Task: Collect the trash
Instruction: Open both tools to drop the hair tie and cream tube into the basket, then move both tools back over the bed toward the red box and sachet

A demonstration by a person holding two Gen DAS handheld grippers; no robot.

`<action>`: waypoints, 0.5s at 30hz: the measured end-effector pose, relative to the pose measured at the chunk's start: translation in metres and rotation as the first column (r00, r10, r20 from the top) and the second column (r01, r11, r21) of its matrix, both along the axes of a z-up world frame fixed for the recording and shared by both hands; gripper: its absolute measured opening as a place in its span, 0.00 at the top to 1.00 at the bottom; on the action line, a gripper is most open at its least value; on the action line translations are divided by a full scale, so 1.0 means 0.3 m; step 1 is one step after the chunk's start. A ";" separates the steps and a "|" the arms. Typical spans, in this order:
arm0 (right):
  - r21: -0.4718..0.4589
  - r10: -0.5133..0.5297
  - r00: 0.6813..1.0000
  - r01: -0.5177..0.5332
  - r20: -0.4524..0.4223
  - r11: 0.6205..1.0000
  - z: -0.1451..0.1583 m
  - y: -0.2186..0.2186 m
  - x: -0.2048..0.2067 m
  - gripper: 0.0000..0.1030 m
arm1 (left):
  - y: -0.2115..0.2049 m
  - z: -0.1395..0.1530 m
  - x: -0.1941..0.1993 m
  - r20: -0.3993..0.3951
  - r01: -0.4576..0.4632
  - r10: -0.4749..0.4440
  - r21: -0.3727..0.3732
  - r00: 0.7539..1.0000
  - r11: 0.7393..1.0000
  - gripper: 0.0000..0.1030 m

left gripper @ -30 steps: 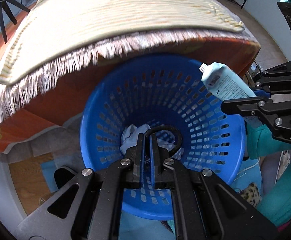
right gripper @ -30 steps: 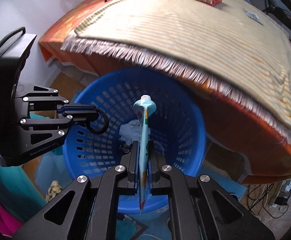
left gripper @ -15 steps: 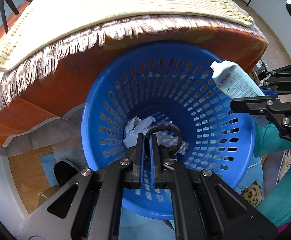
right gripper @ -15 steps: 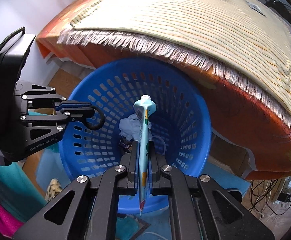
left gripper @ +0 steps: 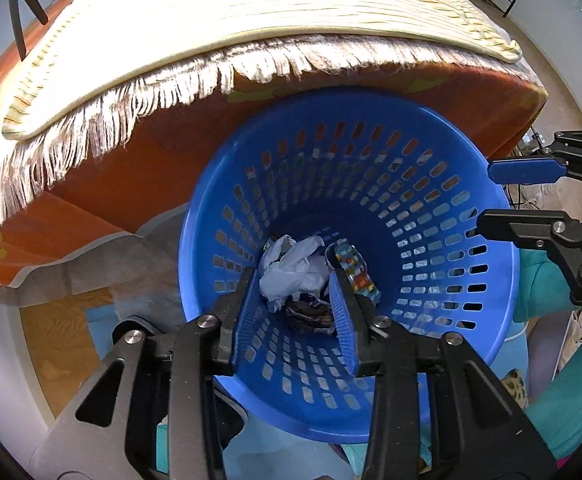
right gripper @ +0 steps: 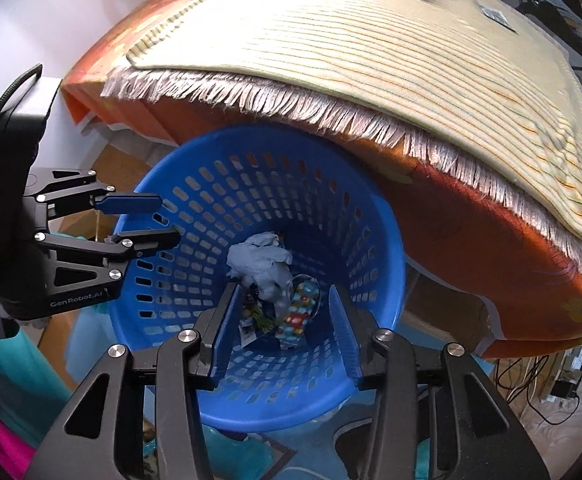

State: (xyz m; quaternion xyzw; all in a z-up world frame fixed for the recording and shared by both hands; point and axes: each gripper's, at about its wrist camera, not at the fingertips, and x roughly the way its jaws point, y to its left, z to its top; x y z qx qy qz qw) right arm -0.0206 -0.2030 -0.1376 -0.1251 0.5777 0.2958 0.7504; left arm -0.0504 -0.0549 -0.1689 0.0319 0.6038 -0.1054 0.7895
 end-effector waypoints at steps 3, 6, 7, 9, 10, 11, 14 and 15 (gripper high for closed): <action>-0.007 -0.009 1.000 0.009 0.008 1.000 0.006 -0.001 0.004 0.57 | 0.002 0.002 0.003 0.001 -0.005 0.005 -0.002 1.000 1.000 0.64; -0.014 -0.017 1.000 0.017 0.019 1.000 0.015 -0.009 0.007 0.55 | 0.005 0.008 0.005 0.004 -0.009 0.009 -0.002 1.000 1.000 0.64; -0.019 -0.021 0.999 0.021 0.025 1.000 0.017 -0.009 0.007 0.54 | 0.006 0.010 0.007 0.004 -0.010 0.010 -0.003 1.000 1.000 0.64; -0.025 -0.025 0.999 0.026 0.035 0.999 0.023 -0.011 0.010 0.52 | 0.009 0.013 0.011 0.003 -0.013 0.013 -0.003 1.000 1.000 0.63; -0.030 -0.027 0.999 0.028 0.041 0.999 0.028 -0.012 0.011 0.52 | 0.011 0.016 0.013 0.005 -0.015 0.015 -0.003 1.000 1.000 0.62; -0.034 -0.028 0.999 0.029 0.046 0.999 0.032 -0.012 0.011 0.51 | 0.012 0.020 0.015 0.005 -0.016 0.016 -0.004 1.000 1.000 0.62; -0.043 -0.034 0.997 0.036 0.063 0.998 0.043 -0.011 0.015 0.51 | 0.019 0.034 0.030 0.007 -0.021 0.022 -0.007 1.000 1.000 0.61; -0.045 -0.038 0.997 0.041 0.068 0.998 0.048 -0.013 0.018 0.51 | 0.021 0.045 0.041 0.008 -0.022 0.023 -0.012 1.000 1.000 0.61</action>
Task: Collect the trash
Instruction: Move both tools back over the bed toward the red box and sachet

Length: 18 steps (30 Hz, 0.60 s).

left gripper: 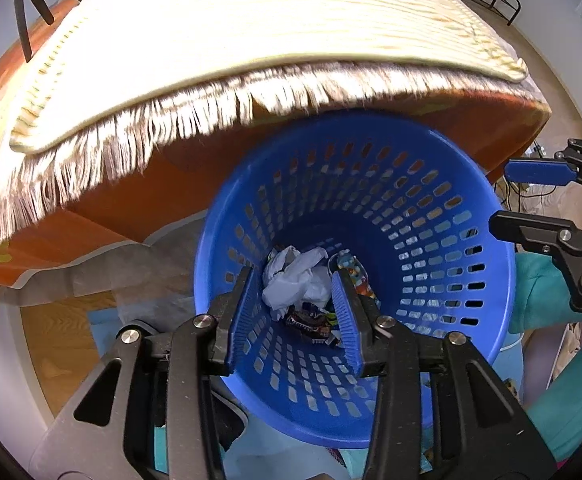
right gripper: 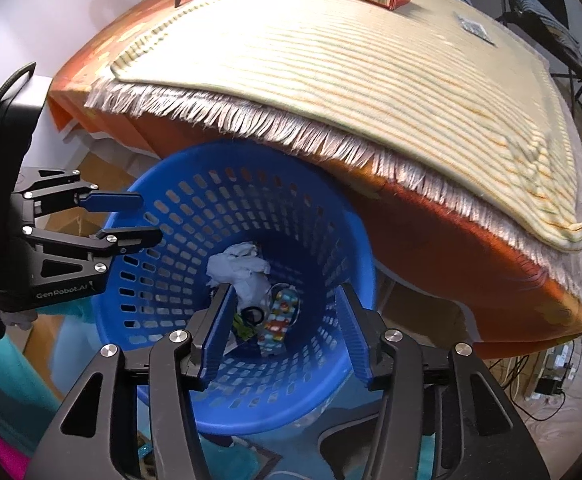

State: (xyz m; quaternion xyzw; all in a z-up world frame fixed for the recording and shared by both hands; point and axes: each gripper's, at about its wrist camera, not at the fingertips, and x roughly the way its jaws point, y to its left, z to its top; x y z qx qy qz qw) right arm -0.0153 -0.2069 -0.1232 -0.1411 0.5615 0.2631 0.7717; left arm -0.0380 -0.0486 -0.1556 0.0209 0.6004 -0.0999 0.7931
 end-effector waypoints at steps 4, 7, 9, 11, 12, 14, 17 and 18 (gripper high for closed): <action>0.020 -0.021 1.000 0.021 0.014 1.000 0.045 -0.015 0.031 0.51 | 0.006 0.058 0.052 0.022 0.008 -0.008 -0.008 1.000 1.000 0.61; 0.042 -0.041 0.999 0.040 0.031 0.998 0.086 -0.032 0.068 0.51 | 0.018 0.129 0.125 0.063 0.008 -0.007 -0.015 0.998 1.000 0.61; 0.049 -0.048 0.998 0.046 0.042 0.998 0.113 -0.046 0.099 0.51 | 0.026 0.176 0.176 0.094 0.014 -0.013 -0.016 0.995 1.000 0.61; 0.042 -0.049 0.997 0.047 0.060 0.998 0.135 -0.053 0.128 0.51 | 0.032 0.214 0.224 0.119 0.019 -0.017 -0.013 0.993 1.000 0.61; 0.036 -0.048 0.996 0.045 0.073 0.998 0.147 -0.061 0.148 0.51 | 0.035 0.237 0.256 0.131 0.023 -0.021 -0.017 0.991 1.000 0.58; 0.029 -0.048 0.994 0.046 0.093 0.999 0.164 -0.072 0.178 0.51 | 0.039 0.269 0.306 0.151 0.034 -0.029 -0.032 0.988 0.999 0.43; 0.035 -0.065 0.991 0.061 0.115 0.998 0.190 -0.100 0.240 0.49 | 0.036 0.310 0.385 0.180 0.062 -0.054 -0.039 0.982 0.997 0.39; 0.040 -0.071 0.989 0.067 0.126 0.997 0.200 -0.110 0.265 0.44 | 0.030 0.327 0.425 0.186 0.081 -0.072 -0.042 0.980 0.996 0.39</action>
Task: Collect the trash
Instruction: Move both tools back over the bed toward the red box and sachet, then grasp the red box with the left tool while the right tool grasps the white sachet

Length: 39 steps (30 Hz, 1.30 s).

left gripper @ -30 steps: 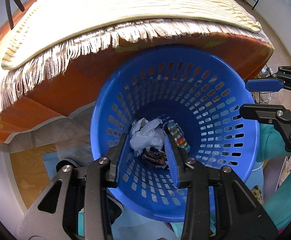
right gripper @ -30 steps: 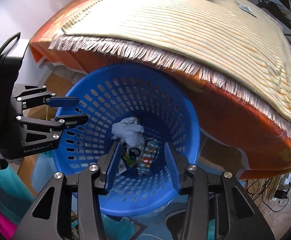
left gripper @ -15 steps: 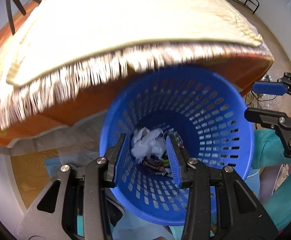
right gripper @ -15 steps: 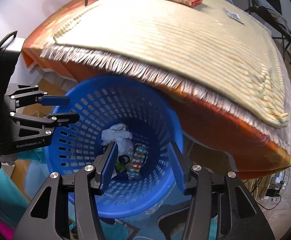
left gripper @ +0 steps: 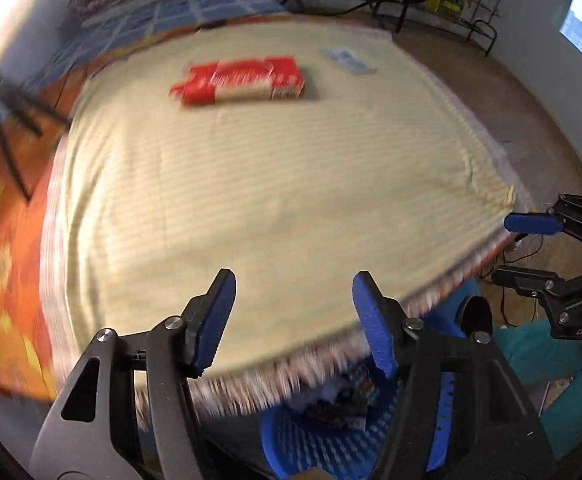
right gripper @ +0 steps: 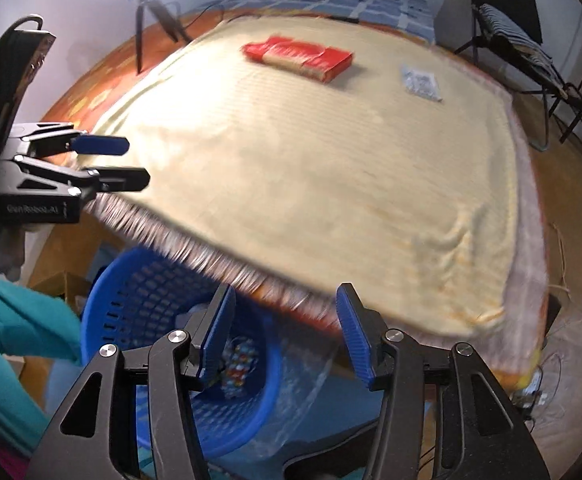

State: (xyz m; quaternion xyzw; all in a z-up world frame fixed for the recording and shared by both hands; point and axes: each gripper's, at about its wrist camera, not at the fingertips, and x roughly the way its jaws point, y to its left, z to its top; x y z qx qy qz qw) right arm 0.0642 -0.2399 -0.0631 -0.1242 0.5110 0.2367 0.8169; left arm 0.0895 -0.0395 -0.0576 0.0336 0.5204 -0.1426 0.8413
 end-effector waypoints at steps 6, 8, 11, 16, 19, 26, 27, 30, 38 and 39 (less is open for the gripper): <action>0.013 -0.007 0.998 0.006 0.060 1.000 0.058 -0.047 0.138 0.32 | -0.027 0.052 0.201 0.030 0.053 -0.052 -0.015 0.998 0.998 0.39; 0.016 -0.018 0.998 0.017 0.063 1.000 0.062 -0.057 0.188 0.31 | -0.041 0.069 0.265 0.047 0.073 -0.073 -0.006 0.996 0.997 0.39; 0.020 -0.028 0.996 0.026 0.079 0.999 0.075 -0.080 0.261 0.31 | -0.065 0.083 0.377 0.071 0.110 -0.111 0.015 0.991 0.994 0.39; 0.043 -0.059 0.993 0.055 0.098 0.998 0.088 -0.122 0.369 0.31 | -0.090 0.070 0.603 0.051 0.143 -0.143 0.009 0.988 0.990 0.39; 0.061 -0.086 0.993 0.082 0.081 0.995 0.078 -0.153 0.433 0.31 | -0.094 0.063 0.707 0.044 0.136 -0.136 0.007 0.990 0.991 0.39; 0.081 -0.128 0.991 0.126 0.025 0.989 0.017 -0.197 0.518 0.31 | -0.079 -0.039 0.925 -0.023 0.112 -0.113 -0.046 0.993 0.993 0.39; 0.082 -0.129 0.991 0.127 0.021 0.989 0.009 -0.199 0.526 0.31 | -0.069 -0.057 0.953 -0.042 0.096 -0.098 -0.060 0.994 0.994 0.39; 0.082 -0.133 0.991 0.132 0.012 0.988 -0.009 -0.204 0.546 0.31 | -0.027 -0.108 1.013 -0.101 0.043 -0.053 -0.099 0.993 0.994 0.39; 0.075 -0.119 0.993 0.118 0.005 0.990 -0.030 -0.181 0.563 0.31 | 0.061 -0.148 0.971 -0.201 -0.019 -0.015 -0.169 0.980 0.986 0.39; 0.077 -0.119 0.993 0.119 0.002 0.990 -0.031 -0.179 0.566 0.31 | 0.065 -0.145 0.946 -0.204 -0.010 -0.025 -0.170 0.979 0.985 0.39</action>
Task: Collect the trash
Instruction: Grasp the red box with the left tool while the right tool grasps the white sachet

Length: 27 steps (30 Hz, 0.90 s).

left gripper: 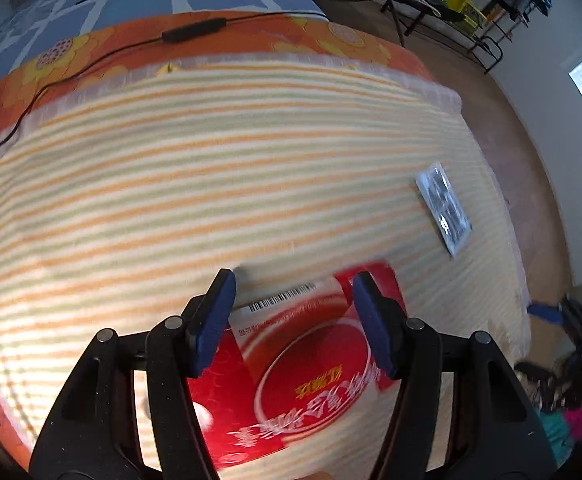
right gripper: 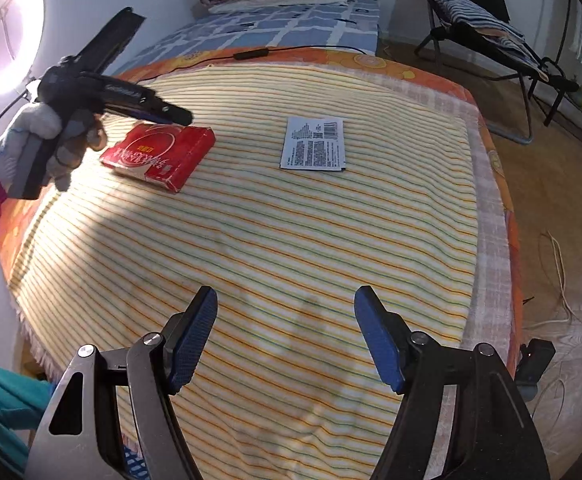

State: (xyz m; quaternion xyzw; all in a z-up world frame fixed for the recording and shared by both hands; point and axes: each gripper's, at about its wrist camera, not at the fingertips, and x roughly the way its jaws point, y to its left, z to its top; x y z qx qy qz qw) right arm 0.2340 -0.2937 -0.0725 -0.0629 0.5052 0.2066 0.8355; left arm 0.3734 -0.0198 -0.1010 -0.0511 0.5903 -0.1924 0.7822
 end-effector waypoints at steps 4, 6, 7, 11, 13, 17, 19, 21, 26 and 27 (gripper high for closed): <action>0.001 -0.004 1.000 0.004 0.011 1.000 0.009 0.003 0.010 0.31 | 0.015 0.009 -0.095 -0.030 0.019 -0.020 -0.036 0.999 0.999 0.30; 0.010 -0.012 1.000 0.011 0.013 1.000 0.017 0.004 0.017 0.31 | 0.005 0.016 -0.133 -0.033 0.045 -0.047 -0.050 0.998 0.998 0.29; 0.014 -0.016 1.000 0.016 0.012 1.000 0.021 0.004 0.020 0.31 | -0.005 0.018 -0.159 -0.032 0.064 -0.065 -0.044 0.997 0.997 0.27; 0.070 -0.046 0.999 0.047 -0.018 0.996 0.020 -0.012 0.047 0.23 | -0.073 0.018 -0.245 -0.015 0.143 -0.143 0.048 0.990 0.989 0.20; 0.086 -0.063 0.997 0.065 -0.033 0.994 0.013 -0.017 0.063 0.22 | -0.130 0.008 -0.295 -0.007 0.216 -0.217 0.134 0.976 0.967 0.20; 0.066 -0.074 0.996 0.076 -0.040 0.995 0.000 -0.014 0.100 0.22 | -0.196 0.002 -0.340 0.021 0.250 -0.262 0.233 0.965 0.940 0.12; 0.056 -0.080 0.996 0.082 -0.038 0.995 -0.004 -0.008 0.129 0.22 | -0.224 -0.007 -0.346 0.028 0.243 -0.261 0.277 0.965 0.930 0.10; 0.040 -0.075 0.997 0.076 -0.035 0.996 -0.007 0.006 0.163 0.22 | -0.244 -0.015 -0.354 0.033 0.245 -0.268 0.309 0.963 0.919 0.10; 0.013 -0.094 0.995 0.095 -0.031 0.995 -0.011 0.041 0.261 0.22 | -0.302 -0.045 -0.346 0.050 0.213 -0.251 0.385 0.967 0.898 0.07; 0.014 -0.096 0.995 0.097 -0.038 0.995 -0.015 0.049 0.284 0.22 | -0.303 -0.042 -0.343 0.052 0.204 -0.242 0.385 0.969 0.900 0.08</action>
